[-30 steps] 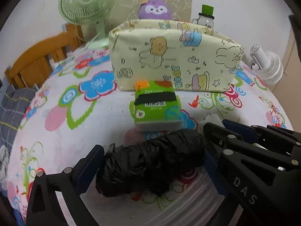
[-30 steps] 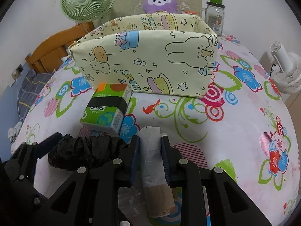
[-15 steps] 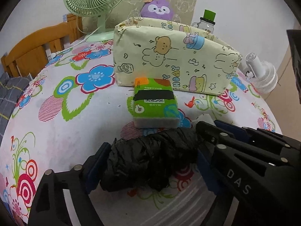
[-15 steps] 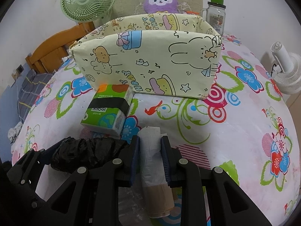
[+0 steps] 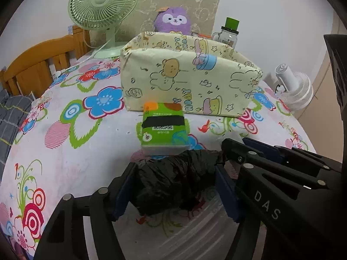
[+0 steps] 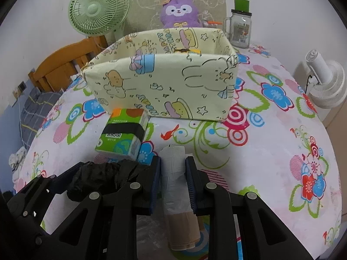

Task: Organize soft objects
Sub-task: 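Lift and carry the black cloth in the left tool and white roll in the right over the box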

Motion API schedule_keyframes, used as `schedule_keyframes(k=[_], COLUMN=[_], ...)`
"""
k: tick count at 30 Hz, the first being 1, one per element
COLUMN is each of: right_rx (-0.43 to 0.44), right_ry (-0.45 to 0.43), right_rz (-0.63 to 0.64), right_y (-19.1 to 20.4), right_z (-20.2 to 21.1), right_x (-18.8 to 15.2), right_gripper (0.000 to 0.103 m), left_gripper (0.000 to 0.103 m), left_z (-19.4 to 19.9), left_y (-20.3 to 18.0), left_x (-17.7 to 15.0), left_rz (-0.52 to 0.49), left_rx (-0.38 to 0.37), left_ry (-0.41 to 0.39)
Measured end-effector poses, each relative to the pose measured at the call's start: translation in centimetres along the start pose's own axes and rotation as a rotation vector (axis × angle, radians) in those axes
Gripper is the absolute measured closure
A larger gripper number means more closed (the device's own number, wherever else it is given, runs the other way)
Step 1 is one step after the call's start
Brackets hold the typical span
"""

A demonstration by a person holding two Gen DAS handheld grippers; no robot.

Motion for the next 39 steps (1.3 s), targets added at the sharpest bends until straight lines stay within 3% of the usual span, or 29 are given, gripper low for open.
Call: schedule_keyframes(k=[10,39], right_rx=[0.008,0.011], right_ry=[-0.036,-0.188], right_rz=[-0.012,-0.002], right_y=[-0.3,0.5], right_z=[1.5,8.2], right_x=[0.6,5.4], right_gripper=[0.077,0.077], left_gripper=[0.050,0.050], left_z=[1.2,6.8], left_y=[-1.0,-2.3], left_x=[0.8,5.8], left_rz=[-0.013,-0.047], left_rx=[-0.030,-0.033], left_ry=[-0.022,-0.162])
Point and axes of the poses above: each gripper's, at about its wrist camera, not at the fingertips, and z roughly against the way its jaws point, y to its left, x to its top, the point moved 6 cm from there along -z, roughly the way its jaws point, and after that the axes turned 12 degrees about x, right-handed, at the moved point
